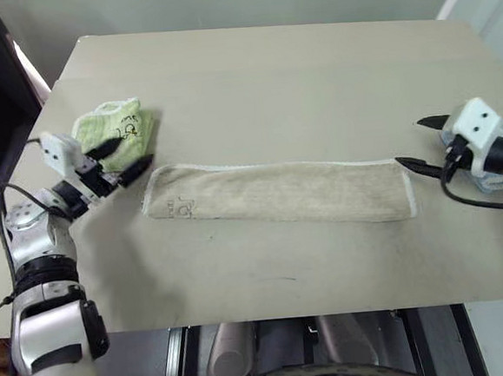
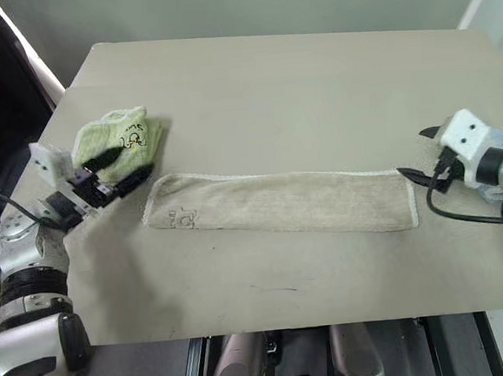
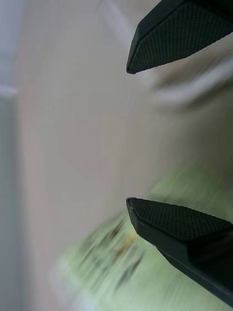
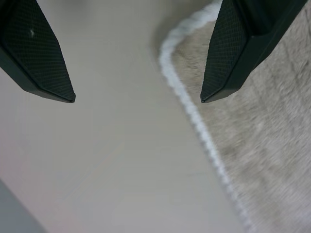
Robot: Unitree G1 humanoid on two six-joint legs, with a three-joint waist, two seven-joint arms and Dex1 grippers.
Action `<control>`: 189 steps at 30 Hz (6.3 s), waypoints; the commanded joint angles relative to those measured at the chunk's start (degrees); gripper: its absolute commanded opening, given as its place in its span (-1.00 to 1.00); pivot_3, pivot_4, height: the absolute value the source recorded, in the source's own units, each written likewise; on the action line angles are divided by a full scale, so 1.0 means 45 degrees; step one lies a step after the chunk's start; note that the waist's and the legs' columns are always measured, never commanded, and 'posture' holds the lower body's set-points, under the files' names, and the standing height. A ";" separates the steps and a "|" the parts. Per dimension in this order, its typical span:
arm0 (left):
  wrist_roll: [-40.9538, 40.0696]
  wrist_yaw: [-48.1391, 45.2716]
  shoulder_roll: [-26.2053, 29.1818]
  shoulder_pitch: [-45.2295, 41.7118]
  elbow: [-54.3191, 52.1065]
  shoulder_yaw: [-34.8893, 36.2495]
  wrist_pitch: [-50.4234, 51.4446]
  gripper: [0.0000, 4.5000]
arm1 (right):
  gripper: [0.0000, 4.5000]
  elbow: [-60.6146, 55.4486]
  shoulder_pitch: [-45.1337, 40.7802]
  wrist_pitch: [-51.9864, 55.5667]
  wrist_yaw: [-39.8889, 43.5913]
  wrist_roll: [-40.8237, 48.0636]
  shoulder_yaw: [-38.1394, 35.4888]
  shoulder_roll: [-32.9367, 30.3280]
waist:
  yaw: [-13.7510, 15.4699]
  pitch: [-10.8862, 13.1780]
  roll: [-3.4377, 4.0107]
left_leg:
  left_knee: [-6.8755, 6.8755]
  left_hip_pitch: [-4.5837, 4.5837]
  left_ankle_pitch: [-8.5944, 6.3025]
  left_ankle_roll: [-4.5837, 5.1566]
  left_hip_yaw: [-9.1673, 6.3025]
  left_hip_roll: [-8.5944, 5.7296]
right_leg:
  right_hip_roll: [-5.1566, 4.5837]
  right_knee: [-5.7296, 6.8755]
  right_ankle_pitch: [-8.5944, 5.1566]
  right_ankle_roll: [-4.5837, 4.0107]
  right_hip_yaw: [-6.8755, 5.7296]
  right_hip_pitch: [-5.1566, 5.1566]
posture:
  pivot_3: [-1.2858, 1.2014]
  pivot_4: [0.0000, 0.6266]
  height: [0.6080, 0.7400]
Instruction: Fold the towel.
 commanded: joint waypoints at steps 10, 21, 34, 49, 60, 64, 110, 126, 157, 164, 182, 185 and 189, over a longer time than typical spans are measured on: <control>-0.1855 -0.2278 -0.0090 0.1850 -0.5579 -0.0716 0.3316 0.99 | 0.97 -0.5340 0.1393 1.2704 -0.4560 0.9340 -0.4452 0.2129 | -0.0029 0.0003 -0.0017 | -0.0071 0.0003 0.0044 -0.0025 0.0005 -0.0007 | 0.0002 -0.0050 -0.0023 0.0018 0.0003 0.0002 | 0.03 -0.52 0.36; -0.2240 -0.3983 -0.0153 0.2754 -0.8968 -0.2748 0.4644 0.99 | 0.97 -0.4042 0.4720 1.5993 -1.0291 1.7160 -0.6808 0.4208 | 0.0100 -0.0007 -0.0046 | -0.0076 -0.0005 0.0003 -0.0033 -0.0064 -0.0016 | 0.0016 -0.0028 -0.0093 0.0067 0.0009 -0.0005 | 0.03 -0.52 0.36; -0.1974 -0.3945 -0.1214 0.2763 -0.9043 -0.3767 0.4463 0.99 | 0.97 -0.3742 0.6972 0.9795 -1.5599 2.2077 -0.4366 0.3319 | 0.0025 -0.0010 -0.0036 | -0.0071 0.0004 -0.0108 -0.0126 -0.0068 -0.0013 | 0.0016 -0.0085 -0.0143 0.0180 0.0010 0.0030 | 0.03 -0.52 0.36; -0.1591 -0.4033 -0.1436 0.2839 -0.8409 -0.3956 0.3712 0.99 | 0.97 -0.3815 0.6573 0.8428 -1.6673 2.2077 -0.4299 0.4176 | 0.0042 -0.0011 -0.0033 | -0.0077 -0.0002 -0.0108 -0.0006 -0.0063 -0.0012 | 0.0011 -0.0363 0.0014 0.0253 0.0011 0.0118 | 0.03 -0.52 0.36; -0.1880 -0.3364 -0.1707 0.2381 -0.8700 -0.3807 0.4556 1.00 | -0.52 -0.4510 0.7216 0.7842 -1.6749 2.2077 -0.4585 0.4319 | 0.0066 -0.0009 -0.0028 | -0.0088 -0.0009 -0.0122 0.0006 -0.0054 -0.0013 | 0.0006 -0.0418 0.0084 0.0210 0.0017 0.0124 | 0.03 -0.52 0.36; -0.2652 -0.2733 -0.1940 0.2104 -0.9223 -0.3533 0.5754 1.00 | -0.99 -0.4628 0.7449 0.7809 -1.6435 2.2077 -0.4930 0.4094 | 0.0092 -0.0009 -0.0028 | -0.0087 -0.0012 -0.0128 0.0007 -0.0044 -0.0014 | -0.0002 -0.0429 0.0084 0.0211 0.0018 0.0132 | 0.03 -0.52 0.36; -0.2419 -0.2110 -0.1975 0.1343 -0.9888 -0.4475 0.8202 1.00 | -0.99 -0.7689 0.0636 0.9532 -1.1865 1.7140 0.2106 -0.0480 | 0.0152 -0.0011 -0.0011 | -0.0089 -0.0004 -0.0083 0.0143 -0.0002 -0.0014 | -0.0010 -0.0442 0.0096 0.0221 0.0028 0.0138 | 0.03 -0.52 0.36; -0.2341 -0.1866 -0.1853 0.1650 -1.0437 -0.4532 0.8280 1.00 | -0.99 -0.6881 -0.1157 1.0601 -0.9877 1.1539 0.4611 0.2246 | 0.0119 -0.0010 -0.0009 | -0.0086 -0.0004 -0.0027 0.0153 0.0007 -0.0009 | -0.0007 -0.0437 0.0174 0.0163 0.0025 0.0124 | 0.03 -0.52 0.36; -0.1225 -0.2066 -0.4462 -0.0064 -0.8383 -0.5676 0.5975 -0.08 | -0.74 -0.8466 0.2696 0.6577 -0.8119 0.9816 -0.0498 0.3356 | 0.0204 -0.0009 -0.0009 | -0.0089 -0.0001 -0.0014 0.0127 0.0003 -0.0009 | -0.0006 -0.0439 0.0177 0.0164 0.0028 0.0137 | 0.03 -0.52 0.36; 0.1727 0.0020 -0.5807 -0.0158 -0.6123 -0.6924 0.3046 -0.99 | -1.00 -0.7058 0.2674 0.5097 -0.8596 0.7048 0.0502 0.4561 | 0.0194 -0.0009 -0.0009 | -0.0080 0.0027 -0.0010 0.0136 0.0002 -0.0010 | -0.0008 -0.0439 0.0183 0.0178 0.0027 0.0166 | 0.03 -0.52 0.36; 0.3321 0.0735 -0.5243 0.1565 -0.7004 -0.8227 0.3781 -0.99 | -1.00 -0.3977 0.4158 0.2503 -0.8311 0.1097 0.3043 0.5076 | 0.0181 -0.0011 0.0021 | -0.0096 0.0201 -0.0040 0.0125 -0.0012 -0.0009 | -0.0001 -0.0487 0.0115 0.0291 0.0024 0.0360 | 0.03 -0.52 0.36; 0.3243 0.0712 -0.5217 0.1668 -0.7228 -0.8285 0.3917 -0.99 | -1.00 -0.3602 0.3999 0.2054 -0.8289 0.0744 0.2874 0.5251 | 0.0179 -0.0029 0.0049 | -0.0099 0.0340 -0.0192 -0.0018 -0.0037 -0.0010 | 0.0005 -0.0567 0.0099 0.0309 0.0021 0.0451 | 0.03 -0.52 0.36; 0.2736 0.0709 -0.5326 0.1585 -0.7343 -0.7916 0.4438 -0.99 | -1.00 -0.3795 0.3951 0.1946 -0.7877 0.1077 0.2292 0.5227 | 0.0179 -0.0032 0.0054 | -0.0094 0.0389 -0.0234 -0.0009 -0.0047 -0.0018 | 0.0002 -0.0649 0.0095 0.0317 0.0021 0.0530 | 0.03 -0.52 0.36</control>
